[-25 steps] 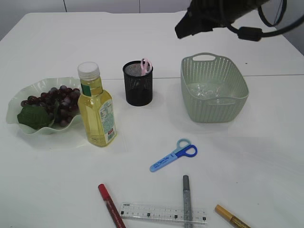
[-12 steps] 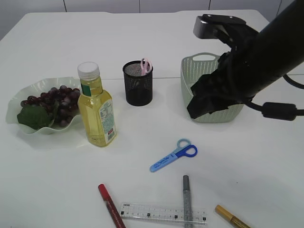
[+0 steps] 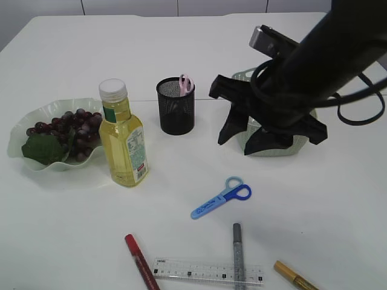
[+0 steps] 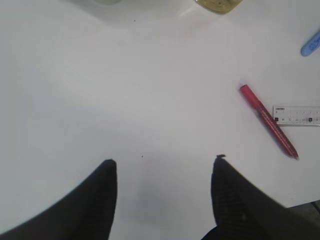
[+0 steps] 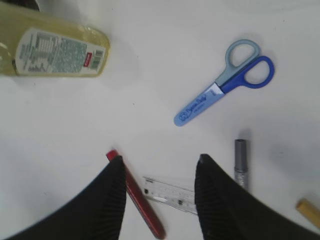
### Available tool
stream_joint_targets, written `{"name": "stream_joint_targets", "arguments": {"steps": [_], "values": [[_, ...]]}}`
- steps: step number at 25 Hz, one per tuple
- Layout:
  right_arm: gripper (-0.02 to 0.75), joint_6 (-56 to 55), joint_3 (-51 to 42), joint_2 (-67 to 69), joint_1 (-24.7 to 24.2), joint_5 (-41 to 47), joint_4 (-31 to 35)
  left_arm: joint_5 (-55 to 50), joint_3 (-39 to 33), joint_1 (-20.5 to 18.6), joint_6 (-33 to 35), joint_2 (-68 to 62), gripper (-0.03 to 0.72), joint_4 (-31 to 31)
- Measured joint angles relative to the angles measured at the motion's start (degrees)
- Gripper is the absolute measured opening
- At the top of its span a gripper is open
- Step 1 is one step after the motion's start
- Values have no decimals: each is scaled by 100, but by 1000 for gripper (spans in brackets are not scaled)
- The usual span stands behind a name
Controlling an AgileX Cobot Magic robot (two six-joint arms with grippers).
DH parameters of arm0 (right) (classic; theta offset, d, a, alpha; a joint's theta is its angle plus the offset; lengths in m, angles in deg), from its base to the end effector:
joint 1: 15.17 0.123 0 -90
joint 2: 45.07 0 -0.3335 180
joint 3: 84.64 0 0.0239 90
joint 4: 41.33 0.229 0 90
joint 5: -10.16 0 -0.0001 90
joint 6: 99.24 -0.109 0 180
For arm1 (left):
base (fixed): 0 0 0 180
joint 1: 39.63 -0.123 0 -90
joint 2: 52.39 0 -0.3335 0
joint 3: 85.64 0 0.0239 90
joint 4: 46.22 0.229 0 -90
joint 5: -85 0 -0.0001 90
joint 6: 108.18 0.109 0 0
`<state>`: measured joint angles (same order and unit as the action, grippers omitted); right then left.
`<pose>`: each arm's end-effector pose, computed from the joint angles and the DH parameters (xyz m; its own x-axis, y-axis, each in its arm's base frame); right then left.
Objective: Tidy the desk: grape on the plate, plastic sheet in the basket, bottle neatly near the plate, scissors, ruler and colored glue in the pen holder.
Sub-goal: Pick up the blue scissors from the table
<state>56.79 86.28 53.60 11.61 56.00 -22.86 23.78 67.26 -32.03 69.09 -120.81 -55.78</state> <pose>0.2792 0.1687 0.3118 -0.9511 0.1775 -0.2526 0.0496 0.8954 0.4425 0.1472 -0.0357 0.3360 -0.9250 -0.0045 -0.3799 0.0706 0.9805 -0.1836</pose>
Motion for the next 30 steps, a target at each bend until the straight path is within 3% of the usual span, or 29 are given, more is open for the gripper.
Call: {"name": "stream_joint_targets", "arguments": {"steps": [7, 13, 30], "values": [[335, -2644, 887, 853, 14, 61, -255, 204, 0, 0, 0, 0, 436, 14], [335, -4371, 1550, 1704, 110, 822, -753, 273, 0, 0, 0, 0, 435, 18], [333, -4906, 1695, 2588, 146, 912, -968, 274, 0, 0, 0, 0, 434, 193]]}}
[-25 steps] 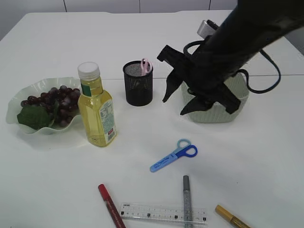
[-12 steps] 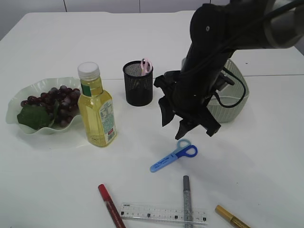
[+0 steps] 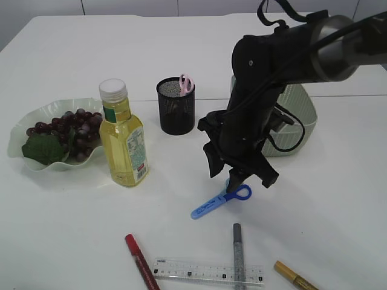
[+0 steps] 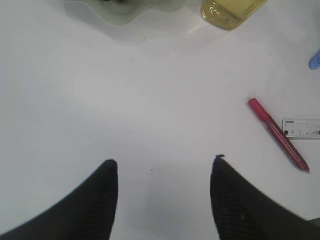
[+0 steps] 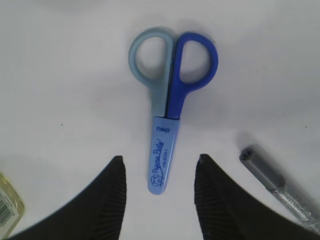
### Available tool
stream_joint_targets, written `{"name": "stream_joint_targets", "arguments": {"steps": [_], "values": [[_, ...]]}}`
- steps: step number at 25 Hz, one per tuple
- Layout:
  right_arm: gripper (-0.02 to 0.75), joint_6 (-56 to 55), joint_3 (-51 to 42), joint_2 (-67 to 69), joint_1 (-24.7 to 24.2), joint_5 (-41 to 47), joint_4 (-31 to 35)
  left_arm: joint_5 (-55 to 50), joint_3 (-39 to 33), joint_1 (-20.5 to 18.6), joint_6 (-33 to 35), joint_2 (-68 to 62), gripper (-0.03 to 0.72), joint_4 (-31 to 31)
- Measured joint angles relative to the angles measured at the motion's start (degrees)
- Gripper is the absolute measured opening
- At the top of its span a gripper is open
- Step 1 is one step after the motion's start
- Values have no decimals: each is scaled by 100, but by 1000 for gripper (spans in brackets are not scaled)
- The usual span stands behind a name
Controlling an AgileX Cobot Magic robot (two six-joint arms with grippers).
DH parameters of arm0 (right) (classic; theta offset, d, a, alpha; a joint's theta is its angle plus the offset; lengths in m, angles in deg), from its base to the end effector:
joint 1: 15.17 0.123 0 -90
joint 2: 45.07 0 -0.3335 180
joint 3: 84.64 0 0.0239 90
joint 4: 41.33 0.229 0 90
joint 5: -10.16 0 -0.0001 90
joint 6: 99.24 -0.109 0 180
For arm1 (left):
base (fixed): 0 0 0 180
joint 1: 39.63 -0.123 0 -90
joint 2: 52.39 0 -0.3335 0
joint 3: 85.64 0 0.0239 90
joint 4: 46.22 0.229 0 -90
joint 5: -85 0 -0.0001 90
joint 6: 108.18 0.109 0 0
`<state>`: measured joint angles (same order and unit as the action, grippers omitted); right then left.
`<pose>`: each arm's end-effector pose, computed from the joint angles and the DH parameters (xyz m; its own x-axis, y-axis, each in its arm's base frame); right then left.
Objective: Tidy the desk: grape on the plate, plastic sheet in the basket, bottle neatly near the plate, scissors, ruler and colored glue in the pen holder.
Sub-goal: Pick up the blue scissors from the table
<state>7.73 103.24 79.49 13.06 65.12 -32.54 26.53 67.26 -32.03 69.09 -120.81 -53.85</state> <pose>0.3643 0.2110 0.2093 -0.6550 0.7502 0.0899 0.7521 0.6359 0.1732 0.1524 -0.0328 0.3377 -0.9042 0.0030 -0.4271 0.0754 0.9854 -0.1527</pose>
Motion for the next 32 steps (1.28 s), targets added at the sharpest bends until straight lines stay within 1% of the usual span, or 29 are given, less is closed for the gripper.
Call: {"name": "stream_joint_targets", "arguments": {"steps": [5, 14, 32], "values": [[333, -74, 0, 195, 0, 0, 0, 0, 0, 0, 0, 0, 434, 0], [333, -129, 0, 394, 0, -318, 42, 0, 0, 0, 0, 0, 433, 0], [333, -166, 0, 696, 0, -341, 121, -9, 0, 0, 0, 0, 433, 13]]}}
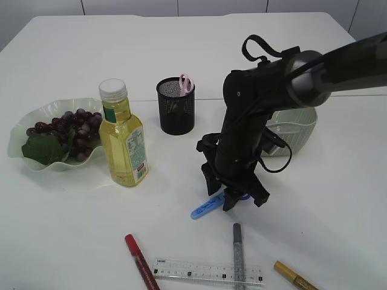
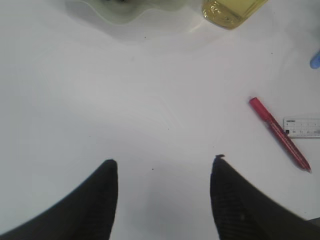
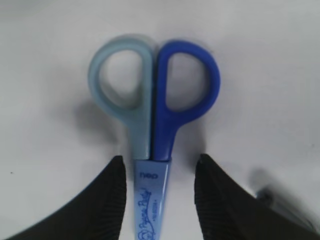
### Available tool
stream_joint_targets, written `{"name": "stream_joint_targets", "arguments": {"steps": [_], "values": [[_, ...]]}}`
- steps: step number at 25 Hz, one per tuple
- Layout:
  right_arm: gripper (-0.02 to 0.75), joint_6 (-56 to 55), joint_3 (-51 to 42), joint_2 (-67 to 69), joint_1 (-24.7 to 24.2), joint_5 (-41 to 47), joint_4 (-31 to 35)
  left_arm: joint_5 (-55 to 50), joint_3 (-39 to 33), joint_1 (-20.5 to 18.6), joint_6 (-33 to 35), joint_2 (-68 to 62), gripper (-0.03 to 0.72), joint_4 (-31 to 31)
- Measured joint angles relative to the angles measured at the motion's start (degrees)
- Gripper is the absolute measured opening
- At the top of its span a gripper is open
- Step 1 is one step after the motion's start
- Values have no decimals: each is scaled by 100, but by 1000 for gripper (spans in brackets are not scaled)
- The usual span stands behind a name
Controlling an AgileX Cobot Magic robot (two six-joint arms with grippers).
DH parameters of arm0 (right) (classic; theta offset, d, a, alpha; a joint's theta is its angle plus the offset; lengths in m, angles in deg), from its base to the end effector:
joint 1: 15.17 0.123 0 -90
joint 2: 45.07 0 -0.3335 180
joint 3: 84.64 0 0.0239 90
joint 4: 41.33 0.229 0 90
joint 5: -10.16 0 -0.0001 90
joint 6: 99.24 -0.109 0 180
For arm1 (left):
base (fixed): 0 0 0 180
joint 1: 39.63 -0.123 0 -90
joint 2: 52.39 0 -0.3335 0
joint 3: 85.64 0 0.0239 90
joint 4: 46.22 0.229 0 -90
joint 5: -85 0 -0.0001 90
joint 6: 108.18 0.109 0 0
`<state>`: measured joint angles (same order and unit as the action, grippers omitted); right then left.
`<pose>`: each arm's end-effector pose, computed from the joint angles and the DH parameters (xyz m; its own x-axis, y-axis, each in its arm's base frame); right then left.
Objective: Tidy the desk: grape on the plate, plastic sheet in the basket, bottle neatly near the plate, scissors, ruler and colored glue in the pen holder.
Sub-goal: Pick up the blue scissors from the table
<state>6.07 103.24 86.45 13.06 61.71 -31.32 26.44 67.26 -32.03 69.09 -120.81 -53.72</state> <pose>0.3760 0.2187 0.1582 -0.6115 0.7821 0.1195 0.7911 0.6015 0.1115 0.1522 -0.0326 0.3376 -0.9047 0.0045 -0.4260 0.0757 0.9857 -0.1504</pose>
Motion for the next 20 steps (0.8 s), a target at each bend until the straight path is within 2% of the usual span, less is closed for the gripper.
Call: {"name": "stream_joint_targets", "arguments": {"steps": [13, 15, 18, 20], "values": [[331, 0, 37, 72, 0, -81, -73, -3, 0, 0, 0, 0, 434, 0], [300, 0, 37, 72, 0, -71, -73, -3, 0, 0, 0, 0, 433, 0], [193, 0, 37, 74, 0, -71, -73, -3, 0, 0, 0, 0, 433, 0], [152, 0, 37, 74, 0, -71, -73, -3, 0, 0, 0, 0, 434, 0]]}}
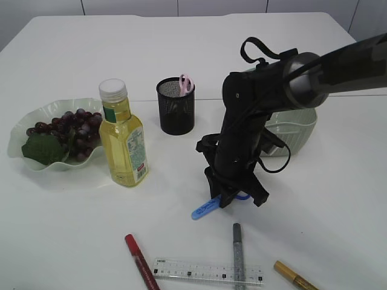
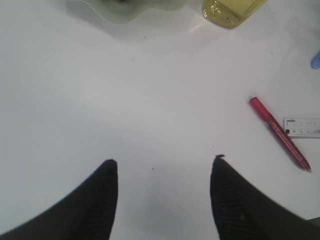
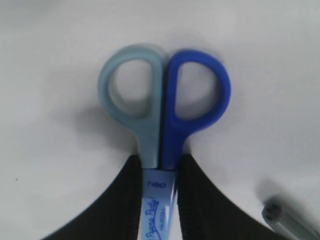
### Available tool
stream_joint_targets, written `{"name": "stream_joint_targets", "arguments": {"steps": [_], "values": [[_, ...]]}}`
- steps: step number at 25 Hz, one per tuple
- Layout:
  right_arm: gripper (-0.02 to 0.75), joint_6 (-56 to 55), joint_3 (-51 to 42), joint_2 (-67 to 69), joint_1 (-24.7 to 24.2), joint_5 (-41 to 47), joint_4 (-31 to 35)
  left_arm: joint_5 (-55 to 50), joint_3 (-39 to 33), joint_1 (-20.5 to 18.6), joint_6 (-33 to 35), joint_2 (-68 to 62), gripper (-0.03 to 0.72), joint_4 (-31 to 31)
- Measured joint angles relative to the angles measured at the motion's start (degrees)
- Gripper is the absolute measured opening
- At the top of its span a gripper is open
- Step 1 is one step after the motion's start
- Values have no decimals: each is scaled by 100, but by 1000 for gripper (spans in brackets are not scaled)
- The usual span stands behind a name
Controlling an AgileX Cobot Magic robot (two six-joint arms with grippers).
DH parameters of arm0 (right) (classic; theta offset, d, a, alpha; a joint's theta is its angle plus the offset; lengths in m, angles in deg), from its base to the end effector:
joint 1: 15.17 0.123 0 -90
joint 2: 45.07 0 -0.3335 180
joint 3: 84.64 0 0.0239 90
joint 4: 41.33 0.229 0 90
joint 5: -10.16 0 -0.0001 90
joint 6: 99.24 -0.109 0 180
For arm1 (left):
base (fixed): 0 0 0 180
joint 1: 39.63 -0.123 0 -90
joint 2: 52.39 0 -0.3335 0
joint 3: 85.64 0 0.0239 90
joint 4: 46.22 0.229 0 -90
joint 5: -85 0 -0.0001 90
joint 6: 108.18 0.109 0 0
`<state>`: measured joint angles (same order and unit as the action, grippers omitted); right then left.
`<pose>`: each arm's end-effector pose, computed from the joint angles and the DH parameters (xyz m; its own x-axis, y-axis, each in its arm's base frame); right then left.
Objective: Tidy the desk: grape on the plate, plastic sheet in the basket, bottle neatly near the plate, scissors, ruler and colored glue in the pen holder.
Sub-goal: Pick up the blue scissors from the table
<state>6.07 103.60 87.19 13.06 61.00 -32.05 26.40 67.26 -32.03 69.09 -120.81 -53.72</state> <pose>0.3792 0.2191 0.1539 -0.6169 0.7797 0.1071 0.7866 0.6066 0.1151 0.1522 -0.0326 0.3376 -0.9050 0.0046 -0.4254 0.0757 0.9857 -0.1504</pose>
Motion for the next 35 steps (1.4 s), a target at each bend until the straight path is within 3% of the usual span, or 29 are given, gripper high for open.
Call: {"name": "stream_joint_targets", "arguments": {"steps": [14, 31, 35], "values": [[120, 1845, 155, -27, 0, 0, 509, -9, 0, 0, 0, 0, 434, 0], [118, 6283, 395, -987, -175, 197, 619, -278, 0, 0, 0, 0, 434, -163], [118, 7249, 395, -1181, -340, -44, 1090, -308, 0, 0, 0, 0, 434, -314]]}}
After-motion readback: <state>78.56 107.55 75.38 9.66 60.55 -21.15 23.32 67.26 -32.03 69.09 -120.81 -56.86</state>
